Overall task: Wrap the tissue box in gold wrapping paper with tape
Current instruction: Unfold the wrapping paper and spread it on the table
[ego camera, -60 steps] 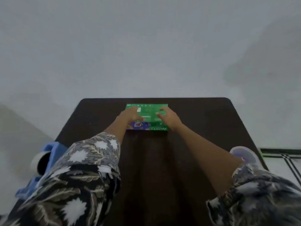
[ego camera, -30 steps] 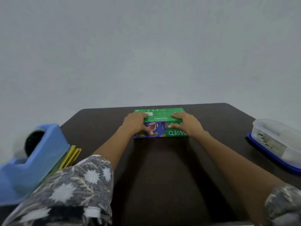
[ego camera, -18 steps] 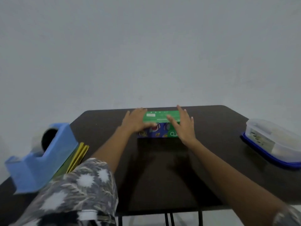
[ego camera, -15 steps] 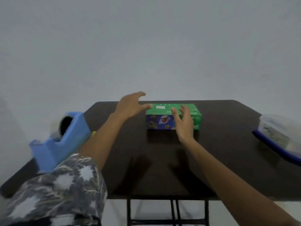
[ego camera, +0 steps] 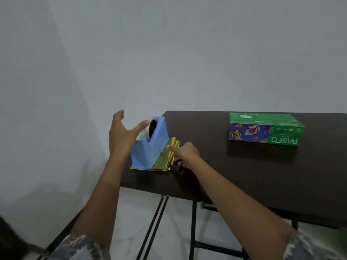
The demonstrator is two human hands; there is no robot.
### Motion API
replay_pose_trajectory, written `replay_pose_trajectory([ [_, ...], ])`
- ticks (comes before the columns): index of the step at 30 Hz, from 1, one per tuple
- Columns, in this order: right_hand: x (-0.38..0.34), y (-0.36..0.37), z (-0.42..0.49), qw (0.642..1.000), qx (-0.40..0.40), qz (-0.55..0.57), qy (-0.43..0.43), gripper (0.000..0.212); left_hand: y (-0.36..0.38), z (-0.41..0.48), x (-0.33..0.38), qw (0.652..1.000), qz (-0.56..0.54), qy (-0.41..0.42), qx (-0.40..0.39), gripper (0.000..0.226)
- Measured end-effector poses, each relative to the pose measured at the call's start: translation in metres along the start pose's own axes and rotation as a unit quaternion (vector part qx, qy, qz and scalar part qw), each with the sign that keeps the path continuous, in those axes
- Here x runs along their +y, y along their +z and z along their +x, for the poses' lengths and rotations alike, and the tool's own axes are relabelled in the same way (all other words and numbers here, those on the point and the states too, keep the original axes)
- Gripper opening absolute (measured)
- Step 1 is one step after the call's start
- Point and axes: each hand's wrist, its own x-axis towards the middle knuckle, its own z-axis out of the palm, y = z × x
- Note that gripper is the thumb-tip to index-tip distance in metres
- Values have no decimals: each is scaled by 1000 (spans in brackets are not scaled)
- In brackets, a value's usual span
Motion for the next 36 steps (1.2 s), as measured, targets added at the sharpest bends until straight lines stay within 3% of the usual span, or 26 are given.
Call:
replay_pose_trajectory([
  [5,-11,10,5,981,50,-185,-14,55,7,-23,-18,987,-45,-127,-88,107],
  [11,-12,14,9,973,70,-222,7,50,18,-39,-31,992,4,-117,-53,89],
  [16,-5,1,21,987,54,-151,7,17,15,-24,-30,992,31,-118,-34,81],
  [22,24,-64,27,998,52,-20,38,32,22,-29,-39,993,31,-102,-41,87],
  [25,35,-98,23,997,28,26,62,12,22,-30,-44,994,15,-96,-52,91],
  [27,43,-118,19,997,38,37,62,12,20,-31,-41,993,9,-98,-69,94],
  [29,55,-137,16,995,42,67,64,30,20,-37,-32,992,15,-99,-70,101],
  [31,68,-150,17,991,72,92,67,53,23,-51,-18,998,42,-53,0,107],
  [33,79,-160,17,986,127,88,58,57,40,-67,5,996,28,54,72,90],
  [34,85,-165,18,985,148,74,47,52,56,-73,18,992,9,109,59,73],
  [36,93,-175,14,987,154,35,20,33,101,-85,44,983,-3,172,-65,47],
])
